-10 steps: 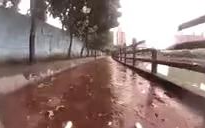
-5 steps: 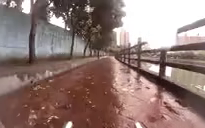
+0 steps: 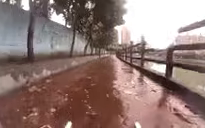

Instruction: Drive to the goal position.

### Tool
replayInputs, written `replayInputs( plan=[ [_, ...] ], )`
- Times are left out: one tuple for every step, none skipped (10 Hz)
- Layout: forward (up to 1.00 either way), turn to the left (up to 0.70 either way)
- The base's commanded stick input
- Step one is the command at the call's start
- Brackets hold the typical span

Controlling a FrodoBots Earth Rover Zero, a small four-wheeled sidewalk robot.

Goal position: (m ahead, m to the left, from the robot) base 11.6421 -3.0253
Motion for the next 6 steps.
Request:
replayInputs(
  plan=[
    [0.5,0.0],
    [0.5,0.0],
    [0.5,0.0],
    [0.5,0.0],
    [0.5,0.0],
    [0.5,0.0]
  ],
)
